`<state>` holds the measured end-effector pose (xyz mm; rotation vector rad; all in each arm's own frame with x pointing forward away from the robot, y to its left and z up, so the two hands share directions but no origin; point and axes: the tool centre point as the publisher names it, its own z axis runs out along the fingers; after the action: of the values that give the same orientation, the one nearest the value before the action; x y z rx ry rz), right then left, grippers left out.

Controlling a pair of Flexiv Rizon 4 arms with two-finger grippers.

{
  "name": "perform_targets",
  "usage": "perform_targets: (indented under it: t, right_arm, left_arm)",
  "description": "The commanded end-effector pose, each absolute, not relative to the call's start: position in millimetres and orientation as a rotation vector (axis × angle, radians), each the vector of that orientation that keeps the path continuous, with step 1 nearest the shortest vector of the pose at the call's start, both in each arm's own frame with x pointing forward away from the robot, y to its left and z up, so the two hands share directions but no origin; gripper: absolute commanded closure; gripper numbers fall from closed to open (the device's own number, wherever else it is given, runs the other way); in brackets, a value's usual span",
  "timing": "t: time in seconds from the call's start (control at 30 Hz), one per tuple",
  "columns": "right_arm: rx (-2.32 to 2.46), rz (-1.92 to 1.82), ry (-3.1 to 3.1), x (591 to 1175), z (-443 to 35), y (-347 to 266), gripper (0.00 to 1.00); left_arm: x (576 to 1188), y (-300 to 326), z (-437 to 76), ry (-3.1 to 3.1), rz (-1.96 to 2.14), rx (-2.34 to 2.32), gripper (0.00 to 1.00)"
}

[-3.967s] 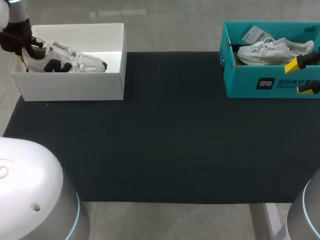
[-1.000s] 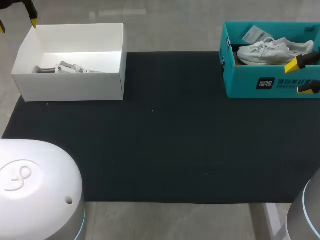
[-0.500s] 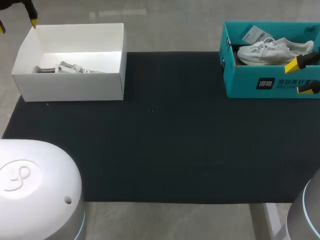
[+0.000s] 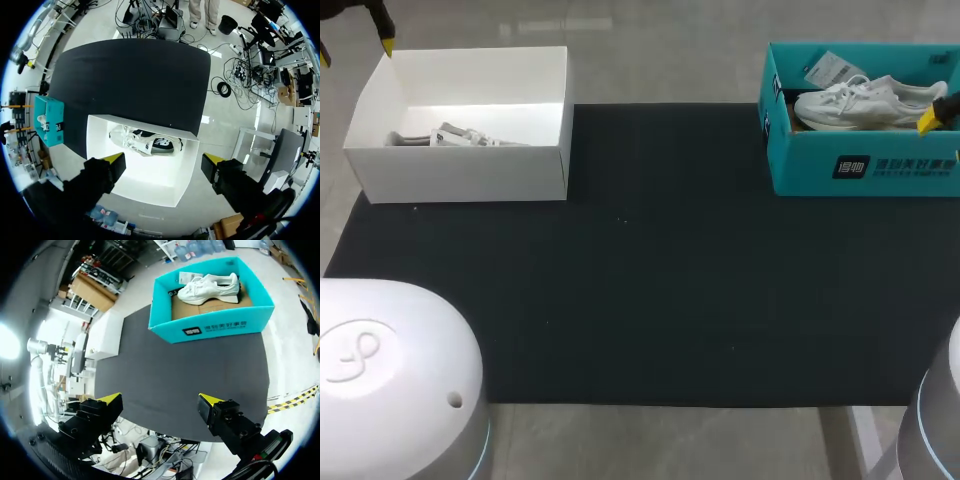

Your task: Take the shoe out of the shoebox, open the shoe tongue, remove and reinsert the insole, then place the shoe into the shoebox

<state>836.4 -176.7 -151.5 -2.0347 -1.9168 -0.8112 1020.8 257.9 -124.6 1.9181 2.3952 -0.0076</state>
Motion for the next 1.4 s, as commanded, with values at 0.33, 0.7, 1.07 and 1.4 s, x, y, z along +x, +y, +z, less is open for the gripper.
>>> perform_targets:
  t: [0.33, 0.7, 1.07, 1.4]
  right_arm:
    - [-2.423, -0.606, -1.857, 920.7, -168.1, -230.8, 0.00]
    - [-2.415, -0.624, -1.836, 923.6, -167.4, -234.7, 0.00]
    - [-2.415, -0.624, -1.836, 923.6, -167.4, -234.7, 0.00]
    - [-2.401, -0.633, -1.994, 976.2, -178.2, -253.5, 0.00]
  left_arm:
    - [1020.4, 257.9, -123.9, 2.397, -0.003, 1.919, 0.00]
    - [1020.4, 257.9, -123.9, 2.397, -0.003, 1.919, 0.00]
    - [1020.4, 257.9, -123.9, 2.397, -0.003, 1.919, 0.00]
    - [1020.4, 257.9, -123.9, 2.397, -0.003, 1.919, 0.00]
